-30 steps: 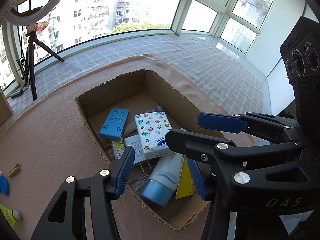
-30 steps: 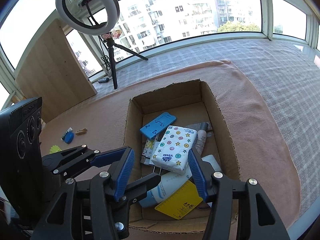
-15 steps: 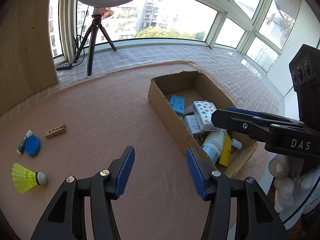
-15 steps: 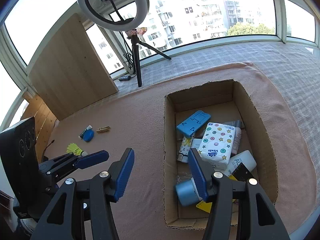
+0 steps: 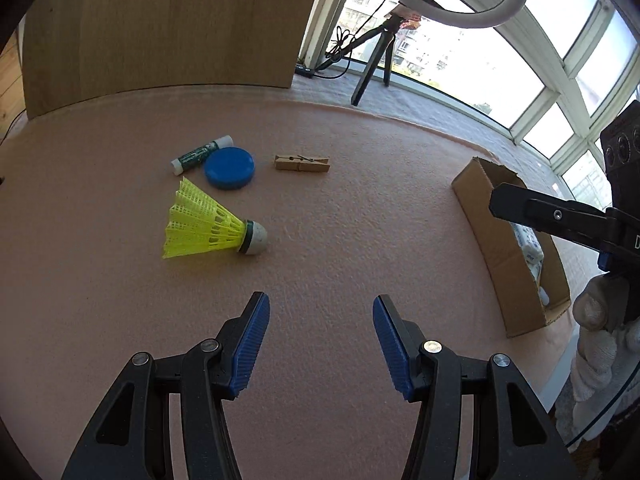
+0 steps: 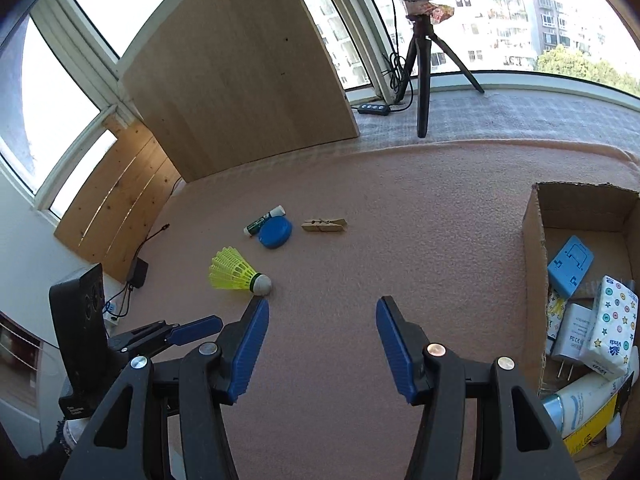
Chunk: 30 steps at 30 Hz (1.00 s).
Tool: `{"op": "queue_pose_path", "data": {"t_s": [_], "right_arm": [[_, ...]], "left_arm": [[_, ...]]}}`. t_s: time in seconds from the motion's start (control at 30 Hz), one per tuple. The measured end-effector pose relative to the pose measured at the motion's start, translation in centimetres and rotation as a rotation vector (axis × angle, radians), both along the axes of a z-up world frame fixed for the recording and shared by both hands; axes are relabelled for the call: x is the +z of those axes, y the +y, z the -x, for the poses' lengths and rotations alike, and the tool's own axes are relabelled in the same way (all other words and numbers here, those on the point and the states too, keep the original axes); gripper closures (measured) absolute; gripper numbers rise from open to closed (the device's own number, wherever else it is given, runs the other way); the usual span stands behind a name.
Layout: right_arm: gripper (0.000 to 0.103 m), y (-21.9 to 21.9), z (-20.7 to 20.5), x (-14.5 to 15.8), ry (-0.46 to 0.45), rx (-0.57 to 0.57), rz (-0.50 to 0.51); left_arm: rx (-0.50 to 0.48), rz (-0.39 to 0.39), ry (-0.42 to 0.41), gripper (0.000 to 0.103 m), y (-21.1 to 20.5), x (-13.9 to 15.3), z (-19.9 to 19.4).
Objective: Organize objects
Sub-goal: 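Grasp the yellow shuttlecock by its cork with the right tool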
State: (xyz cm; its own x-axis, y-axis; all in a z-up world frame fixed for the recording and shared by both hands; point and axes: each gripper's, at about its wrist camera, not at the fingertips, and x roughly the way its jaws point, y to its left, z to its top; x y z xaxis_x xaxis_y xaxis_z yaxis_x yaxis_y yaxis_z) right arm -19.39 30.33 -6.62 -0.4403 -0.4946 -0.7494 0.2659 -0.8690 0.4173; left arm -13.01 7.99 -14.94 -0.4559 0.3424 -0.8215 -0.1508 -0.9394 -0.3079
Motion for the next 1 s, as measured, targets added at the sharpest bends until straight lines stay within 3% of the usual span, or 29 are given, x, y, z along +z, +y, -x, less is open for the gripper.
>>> {"op": "queue_pose_path", "data": {"t_s": [0.2,0.57,1.0], "right_arm": [[0.051,-6.1,2.6,-1.4,-0.050,0.165,0.011],[0.053,-13.2,6.7,-5.4,-0.140,0.317,-0.024],[0.057,-15.9,9.3,-8.6,-0.210,0.357,-0.008]], "left_arm": [[0.060,-0.039,-0.029,0.045,-3.3,-1.6,0.4],[0.101,-0.102,-0.063,0.045,-4.8,-3.8,3.2],[0.087,-0.100,-0.067,0.045,-4.8,-4.9,6.8]]}}
